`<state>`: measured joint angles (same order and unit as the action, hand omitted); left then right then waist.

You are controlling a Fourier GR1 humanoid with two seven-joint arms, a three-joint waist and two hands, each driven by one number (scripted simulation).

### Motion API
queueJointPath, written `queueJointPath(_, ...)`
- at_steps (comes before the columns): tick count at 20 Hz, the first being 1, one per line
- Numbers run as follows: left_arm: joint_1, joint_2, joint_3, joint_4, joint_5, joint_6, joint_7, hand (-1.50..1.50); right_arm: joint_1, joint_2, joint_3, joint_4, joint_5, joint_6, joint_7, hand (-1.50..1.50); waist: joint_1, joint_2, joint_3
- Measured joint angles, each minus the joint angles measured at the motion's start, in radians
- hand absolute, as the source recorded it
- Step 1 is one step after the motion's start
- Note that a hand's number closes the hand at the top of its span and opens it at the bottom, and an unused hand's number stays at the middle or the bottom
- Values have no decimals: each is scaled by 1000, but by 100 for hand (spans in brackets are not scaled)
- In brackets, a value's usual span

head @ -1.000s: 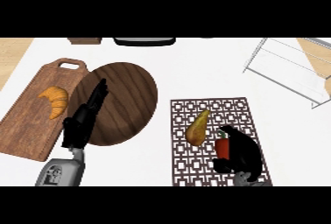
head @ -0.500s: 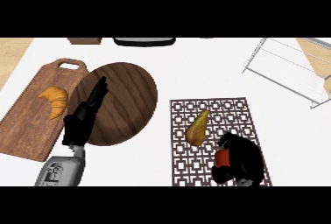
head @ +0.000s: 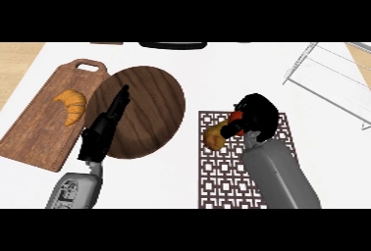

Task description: Pick the bell pepper from the placemat and place it in the tiered shelf

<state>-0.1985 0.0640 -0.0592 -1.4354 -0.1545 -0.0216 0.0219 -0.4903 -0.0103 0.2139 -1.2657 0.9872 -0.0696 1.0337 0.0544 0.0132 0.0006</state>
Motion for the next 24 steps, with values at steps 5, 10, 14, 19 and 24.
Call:
queueJointPath(5, -14, 3, 8, -1, 5, -4, 9, 0, -154, 4, -31, 92, -7, -204, -9, 150, 4, -1, 0)
queueJointPath(10, -5, 4, 9, -10, 7, -4, 17, 0, -291, 4, -24, 142, 42, -340, 7, 150, -8, -7, -1)
queueJointPath(14, 6, 6, 16, -15, 7, 0, 17, 0, -394, 4, -34, 167, 119, -369, 45, 150, -21, -11, -1)
queueJointPath(19, 16, 14, 29, -14, 8, 3, 15, 0, -491, -1, -69, 172, 262, -334, 114, 150, -41, -16, -2)
queueJointPath(24, 22, 10, 33, -3, 9, 7, 4, 0, -559, -24, -128, 146, 391, -288, 145, 150, -53, -18, -2)
